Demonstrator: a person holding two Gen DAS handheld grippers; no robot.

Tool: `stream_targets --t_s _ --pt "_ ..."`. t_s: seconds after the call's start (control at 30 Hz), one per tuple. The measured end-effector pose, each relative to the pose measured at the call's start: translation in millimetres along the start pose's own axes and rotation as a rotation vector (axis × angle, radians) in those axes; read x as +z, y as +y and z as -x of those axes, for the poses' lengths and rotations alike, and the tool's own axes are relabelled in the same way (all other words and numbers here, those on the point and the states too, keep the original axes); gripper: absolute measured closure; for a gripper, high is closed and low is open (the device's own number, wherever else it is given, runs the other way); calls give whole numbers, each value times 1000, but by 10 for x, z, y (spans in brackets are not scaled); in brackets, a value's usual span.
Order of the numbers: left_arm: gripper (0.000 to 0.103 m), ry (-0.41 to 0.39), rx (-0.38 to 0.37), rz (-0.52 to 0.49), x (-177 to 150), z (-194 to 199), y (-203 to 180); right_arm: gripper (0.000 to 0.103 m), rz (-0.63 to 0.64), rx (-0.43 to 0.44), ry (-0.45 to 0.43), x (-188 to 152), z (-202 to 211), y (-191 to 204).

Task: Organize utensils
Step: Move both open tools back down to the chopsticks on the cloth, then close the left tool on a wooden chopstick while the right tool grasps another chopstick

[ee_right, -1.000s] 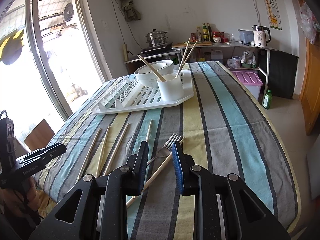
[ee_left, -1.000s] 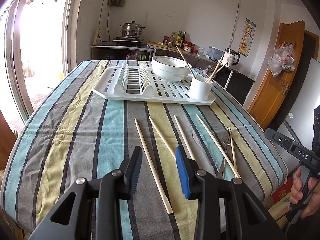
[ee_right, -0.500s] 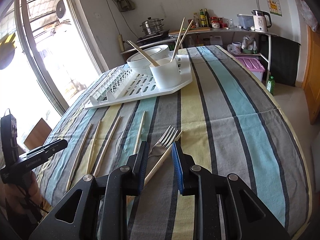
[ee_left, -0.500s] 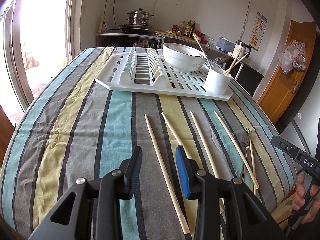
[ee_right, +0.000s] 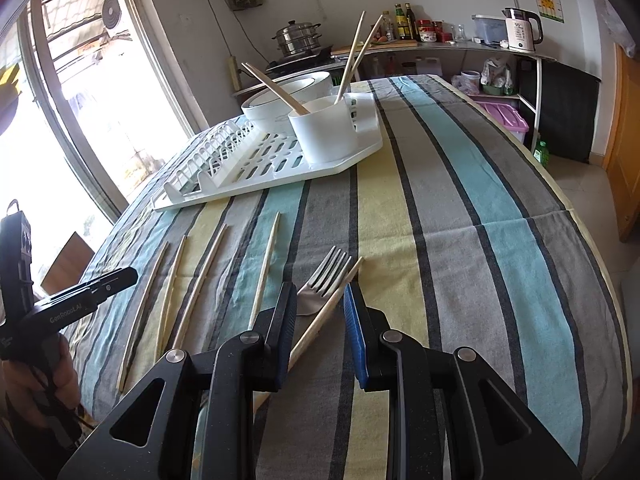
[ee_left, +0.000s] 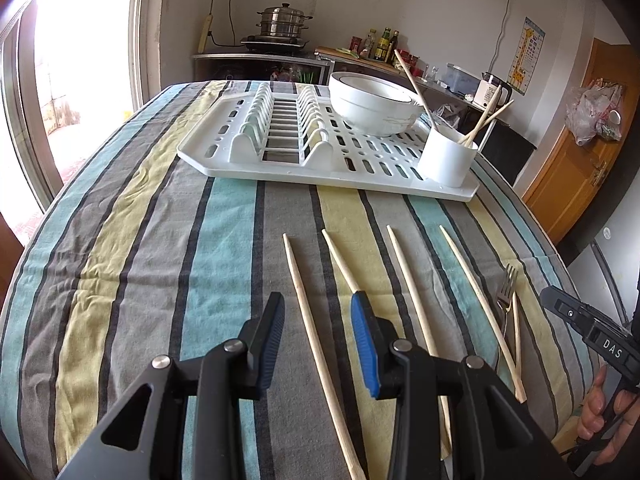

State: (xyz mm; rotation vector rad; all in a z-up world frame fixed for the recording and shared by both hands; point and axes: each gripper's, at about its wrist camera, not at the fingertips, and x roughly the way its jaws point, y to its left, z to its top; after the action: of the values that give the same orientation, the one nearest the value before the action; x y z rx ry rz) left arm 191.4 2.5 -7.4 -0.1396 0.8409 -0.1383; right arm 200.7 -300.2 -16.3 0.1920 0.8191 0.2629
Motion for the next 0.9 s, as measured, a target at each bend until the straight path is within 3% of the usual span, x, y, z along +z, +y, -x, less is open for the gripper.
stream_targets --t_s 0.3,0.9 --pt "67 23 24 19 26 -120 86 78 60 18 20 81 -112 229" --pt "68 96 46 -6 277 -458 99 78 193 -13 179 495 -915 584"
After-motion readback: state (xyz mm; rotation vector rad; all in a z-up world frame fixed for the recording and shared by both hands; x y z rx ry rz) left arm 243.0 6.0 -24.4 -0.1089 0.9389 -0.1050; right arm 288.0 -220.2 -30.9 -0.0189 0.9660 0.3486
